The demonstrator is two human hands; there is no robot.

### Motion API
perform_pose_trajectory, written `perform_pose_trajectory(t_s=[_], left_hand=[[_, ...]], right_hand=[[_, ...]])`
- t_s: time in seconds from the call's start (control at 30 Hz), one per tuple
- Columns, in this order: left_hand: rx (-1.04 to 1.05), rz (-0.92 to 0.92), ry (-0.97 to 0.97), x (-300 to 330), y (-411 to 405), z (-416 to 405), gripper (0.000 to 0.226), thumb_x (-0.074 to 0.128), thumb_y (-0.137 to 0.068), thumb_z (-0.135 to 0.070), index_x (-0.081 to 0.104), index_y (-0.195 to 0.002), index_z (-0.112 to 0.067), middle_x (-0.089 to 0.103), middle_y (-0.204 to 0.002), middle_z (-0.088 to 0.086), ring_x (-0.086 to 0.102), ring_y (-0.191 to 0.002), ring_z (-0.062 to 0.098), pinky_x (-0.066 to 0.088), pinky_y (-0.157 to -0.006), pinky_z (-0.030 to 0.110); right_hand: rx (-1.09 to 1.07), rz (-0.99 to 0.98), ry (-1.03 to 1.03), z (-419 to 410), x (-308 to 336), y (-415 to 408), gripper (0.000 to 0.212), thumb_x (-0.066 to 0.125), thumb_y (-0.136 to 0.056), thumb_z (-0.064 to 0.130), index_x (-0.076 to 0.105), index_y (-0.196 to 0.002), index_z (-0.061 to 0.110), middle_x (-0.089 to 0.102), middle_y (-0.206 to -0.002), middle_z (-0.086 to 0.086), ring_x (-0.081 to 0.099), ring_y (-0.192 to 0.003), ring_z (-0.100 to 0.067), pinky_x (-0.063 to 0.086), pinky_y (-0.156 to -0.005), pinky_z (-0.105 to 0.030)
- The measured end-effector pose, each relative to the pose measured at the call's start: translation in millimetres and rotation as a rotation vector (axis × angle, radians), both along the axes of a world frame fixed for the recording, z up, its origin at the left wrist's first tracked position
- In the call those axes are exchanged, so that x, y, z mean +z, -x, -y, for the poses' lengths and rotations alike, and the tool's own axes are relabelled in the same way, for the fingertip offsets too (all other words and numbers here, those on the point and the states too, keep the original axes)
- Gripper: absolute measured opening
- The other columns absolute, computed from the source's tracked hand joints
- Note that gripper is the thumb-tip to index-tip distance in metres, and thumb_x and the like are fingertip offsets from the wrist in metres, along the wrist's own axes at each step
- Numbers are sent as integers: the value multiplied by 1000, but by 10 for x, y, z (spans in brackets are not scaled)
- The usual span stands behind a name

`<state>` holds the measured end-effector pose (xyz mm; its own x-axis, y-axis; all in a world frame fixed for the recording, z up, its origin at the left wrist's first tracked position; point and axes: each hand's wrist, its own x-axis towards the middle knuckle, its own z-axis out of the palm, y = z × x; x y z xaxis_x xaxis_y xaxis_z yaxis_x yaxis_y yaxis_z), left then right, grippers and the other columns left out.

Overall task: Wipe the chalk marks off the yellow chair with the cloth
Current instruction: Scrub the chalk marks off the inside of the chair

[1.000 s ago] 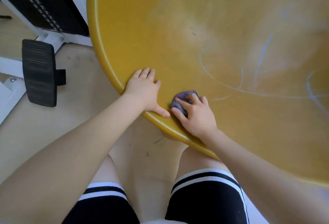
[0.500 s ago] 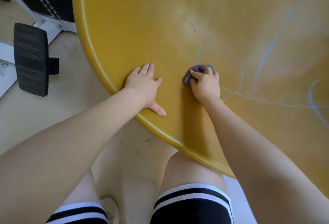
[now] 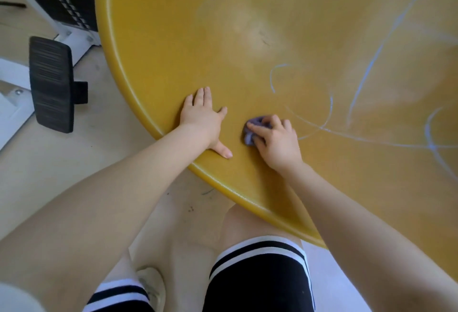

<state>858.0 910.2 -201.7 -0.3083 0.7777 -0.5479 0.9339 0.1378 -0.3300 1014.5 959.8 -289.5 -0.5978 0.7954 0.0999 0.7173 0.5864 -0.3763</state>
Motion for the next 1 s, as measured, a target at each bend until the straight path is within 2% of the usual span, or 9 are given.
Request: perform_pose_trajectory(t_s=[0.1,0.23,0.3,0.4,0.53,0.7,0.77,0.9,1.0], left_hand=[[13,25,-22,-61,46,25,117,51,-59,-85,-2,-150,-33,-20,-154,19,-14,-144,31,-2,-116,40],[25,48,-51,-87,66,31,118,51,-58,-85,-1,-150,-34,-20,-154,16,-14,-144,28,-3,-117,39],[29,44,-59,-89,50,35,118,52,-58,-85,-1,-150,-33,-20,-155,15,-14,-144,27,-3,-117,39],[50,59,-72,-52,44,49,121,53,-59,-84,-1,-151,-27,-20,-155,14,-14,-144,26,-3,-117,38],[67,40,-49,-21,-10,32,126,55,-58,-83,-3,-151,-22,-19,-155,14,-13,-144,27,-2,-117,38],[47,3,-21,-45,-2,-33,128,55,-56,-84,-5,-151,-23,-19,-155,15,-13,-144,27,-3,-117,38],[3,-9,-14,-74,21,-47,128,53,-56,-85,-6,-150,-22,-20,-155,14,-15,-144,26,-5,-116,38],[-112,27,-26,-100,95,-75,130,50,-58,-86,-4,-151,-14,-17,-156,7,-18,-144,23,-9,-115,38],[-191,62,-16,-97,107,-110,134,50,-56,-86,-4,-150,-8,-15,-157,5,-16,-144,21,-10,-116,38]], right_hand=[[-150,54,-6,-453,-33,107,33,48,-94,32,55,-126,34,45,-127,-8,38,-109,-35,34,-88,-39],[-248,58,38,-590,-19,182,33,44,-94,29,54,-126,32,43,-130,-9,37,-110,-35,33,-88,-37],[-154,14,-17,-366,-29,122,32,48,-90,25,60,-120,27,49,-122,-13,43,-102,-38,38,-83,-40],[28,-118,-65,133,-12,-21,36,44,-79,28,70,-103,21,62,-100,-15,52,-76,-38,46,-66,-39],[127,-192,-28,411,-2,-80,37,41,-79,27,72,-99,20,67,-97,-13,55,-70,-35,50,-62,-35],[112,-189,-67,-65,-57,107,28,52,-83,19,72,-102,20,66,-103,-13,57,-81,-39,50,-67,-37],[20,-153,-85,-322,-78,237,27,56,-85,16,69,-108,21,63,-113,-14,53,-94,-41,47,-75,-39],[-162,-65,-31,-625,-65,437,33,47,-94,20,58,-124,27,47,-136,-9,38,-115,-37,38,-89,-42],[-154,-67,29,-436,-8,372,32,50,-90,21,61,-120,26,48,-133,-10,39,-112,-37,39,-90,-42]])
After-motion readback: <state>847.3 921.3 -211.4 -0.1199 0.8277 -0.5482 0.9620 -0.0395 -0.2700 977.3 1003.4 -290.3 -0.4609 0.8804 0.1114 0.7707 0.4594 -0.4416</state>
